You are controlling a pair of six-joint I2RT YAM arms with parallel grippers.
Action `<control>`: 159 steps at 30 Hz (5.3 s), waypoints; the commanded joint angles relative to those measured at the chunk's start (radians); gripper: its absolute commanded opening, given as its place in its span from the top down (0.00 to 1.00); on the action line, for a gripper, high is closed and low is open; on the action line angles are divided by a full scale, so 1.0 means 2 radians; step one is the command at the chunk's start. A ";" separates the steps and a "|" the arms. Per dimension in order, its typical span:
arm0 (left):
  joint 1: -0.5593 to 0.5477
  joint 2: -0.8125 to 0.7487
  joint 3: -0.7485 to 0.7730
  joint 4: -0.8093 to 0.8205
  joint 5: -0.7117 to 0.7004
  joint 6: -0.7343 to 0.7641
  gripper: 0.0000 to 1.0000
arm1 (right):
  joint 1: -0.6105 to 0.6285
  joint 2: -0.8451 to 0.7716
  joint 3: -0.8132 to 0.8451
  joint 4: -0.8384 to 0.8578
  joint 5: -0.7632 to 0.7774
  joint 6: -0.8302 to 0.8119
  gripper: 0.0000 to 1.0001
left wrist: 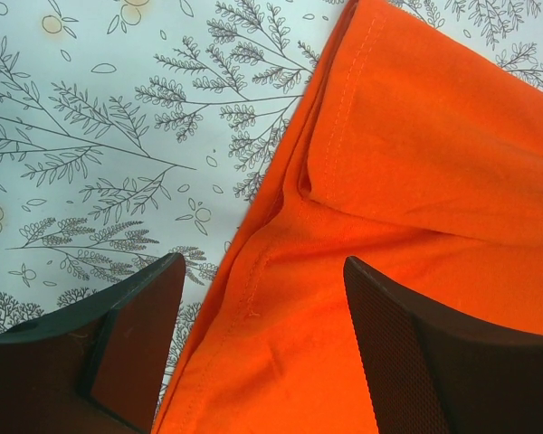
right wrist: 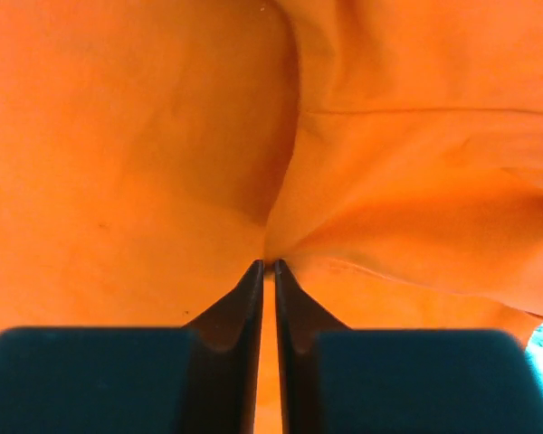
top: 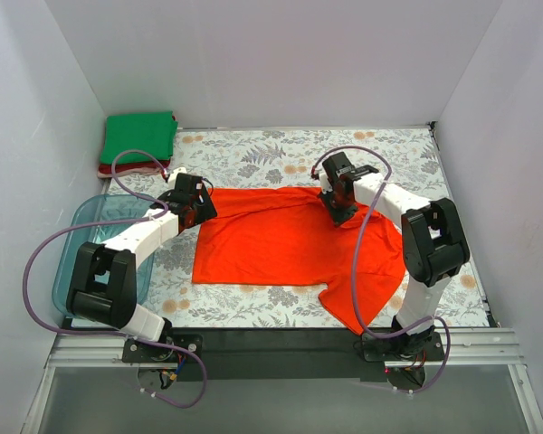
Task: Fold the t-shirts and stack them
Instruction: Fold the tshirt
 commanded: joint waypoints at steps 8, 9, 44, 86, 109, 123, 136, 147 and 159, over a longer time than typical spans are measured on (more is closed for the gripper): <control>0.013 0.037 0.047 -0.007 0.038 -0.048 0.31 | -0.120 -0.140 -0.104 0.096 -0.088 0.127 0.58; 0.012 0.034 0.043 -0.009 0.046 -0.051 0.33 | -0.135 -0.165 -0.122 0.111 -0.114 0.148 0.58; 0.010 -0.217 -0.121 -0.043 0.000 -0.048 0.37 | -0.335 -0.184 -0.339 0.463 -0.251 0.266 0.66; 0.010 -0.208 -0.137 0.015 -0.005 -0.025 0.35 | -0.307 -0.114 -0.318 0.515 -0.215 0.276 0.99; 0.010 -0.222 -0.143 0.023 0.030 -0.016 0.35 | -0.308 -0.083 -0.117 0.170 -0.139 0.157 0.80; -0.139 -0.035 0.018 0.058 0.130 -0.110 0.31 | -0.314 -0.106 -0.173 0.256 -0.165 0.141 0.66; -0.143 -0.003 0.020 0.063 0.094 -0.116 0.31 | -0.315 -0.110 -0.199 0.273 -0.198 0.160 0.94; -0.109 -0.023 0.011 0.018 -0.020 -0.071 0.32 | -0.316 -0.155 -0.230 0.230 -0.245 0.232 0.99; -0.013 0.069 0.072 0.000 -0.005 -0.075 0.43 | -0.334 -0.138 -0.213 0.201 -0.261 0.233 0.99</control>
